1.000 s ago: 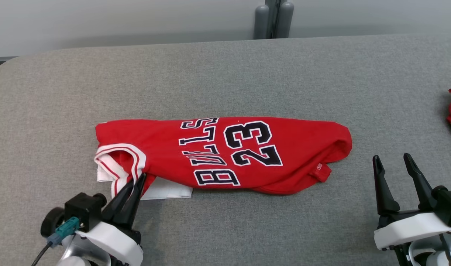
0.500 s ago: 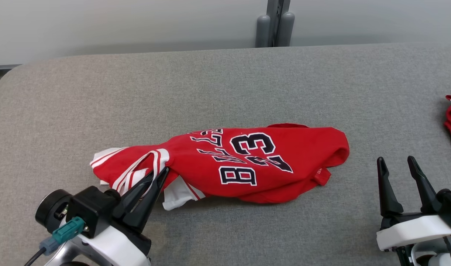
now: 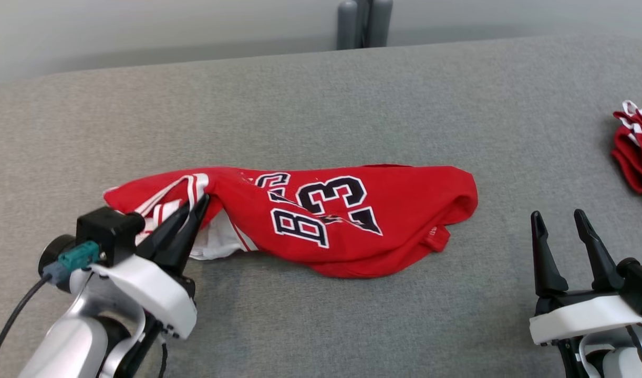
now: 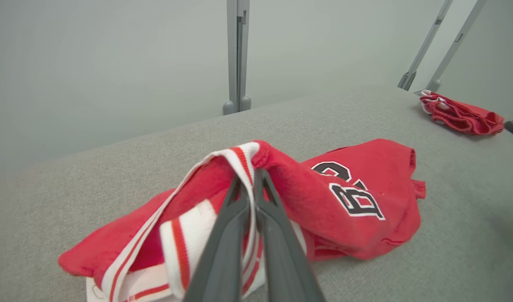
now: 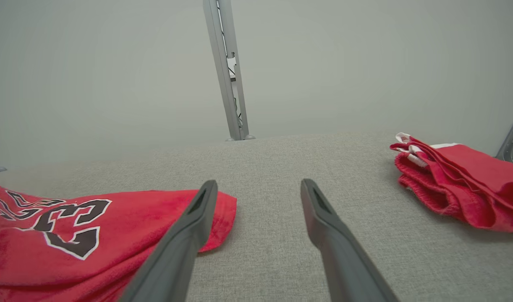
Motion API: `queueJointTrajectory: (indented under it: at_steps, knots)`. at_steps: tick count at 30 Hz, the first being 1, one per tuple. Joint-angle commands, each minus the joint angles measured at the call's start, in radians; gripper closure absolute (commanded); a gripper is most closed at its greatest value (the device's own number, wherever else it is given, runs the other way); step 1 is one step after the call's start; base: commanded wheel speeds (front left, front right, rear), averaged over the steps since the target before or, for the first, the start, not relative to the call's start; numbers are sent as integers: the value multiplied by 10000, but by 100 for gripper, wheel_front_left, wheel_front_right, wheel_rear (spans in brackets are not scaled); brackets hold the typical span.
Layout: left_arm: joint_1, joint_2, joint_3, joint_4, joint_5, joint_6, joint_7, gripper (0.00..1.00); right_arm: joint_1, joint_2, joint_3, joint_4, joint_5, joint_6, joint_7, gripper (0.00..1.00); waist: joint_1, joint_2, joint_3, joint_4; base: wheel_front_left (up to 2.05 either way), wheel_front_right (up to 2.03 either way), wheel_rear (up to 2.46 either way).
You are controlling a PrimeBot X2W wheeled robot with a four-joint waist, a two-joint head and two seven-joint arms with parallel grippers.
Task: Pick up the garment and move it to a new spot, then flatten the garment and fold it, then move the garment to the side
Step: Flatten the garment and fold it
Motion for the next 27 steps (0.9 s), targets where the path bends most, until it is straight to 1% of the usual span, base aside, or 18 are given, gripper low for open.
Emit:
queueJointTrajectory:
  at_steps: [1,5,8,14,15,16,18,21,24,27]
  knots:
    - [-341,-43,32,342,-51,-108,-90,100,-183,-41,15,2,86,1,-70,0,-1,0,235,-235,0,0,0]
    - [-1193,-348,148,1655,-249,-325,-419,100,-353,-41,91,69,175,1,-158,0,-1,0,617,-563,0,0,0]
    - [-1821,-589,233,2642,-387,-409,-675,100,-486,-41,188,160,258,1,-231,0,-1,0,894,-782,0,0,0]
    - [-2953,-1068,210,4526,-546,-597,-1120,100,-783,-42,296,374,353,1,-410,0,-1,0,1254,-1019,0,0,0]
    - [-3123,-1149,209,4829,-550,-593,-1191,56,-819,-43,303,411,347,1,-432,0,-1,0,1282,-1036,0,0,0]
    - [-3255,-1221,182,5096,-520,-620,-1290,0,-840,-42,309,451,346,1,-458,0,-1,0,1301,-1047,0,0,0]
    - [-3515,-1406,165,5528,-489,-692,-1652,0,-922,-40,312,522,347,1,-485,0,-1,0,1317,-1055,0,0,0]
    - [-3686,-1566,115,5977,-319,-645,-2252,0,-968,-40,290,598,303,1,-522,0,-1,0,1274,-997,0,0,0]
    - [-3611,-1667,122,6190,-36,-400,-2987,0,-947,-43,248,642,254,1,-551,0,-1,0,1151,-886,0,0,0]
    - [-3246,-1771,203,6168,182,-65,-3808,0,-873,-42,225,636,167,1,-540,0,-1,0,1001,-737,0,0,0]
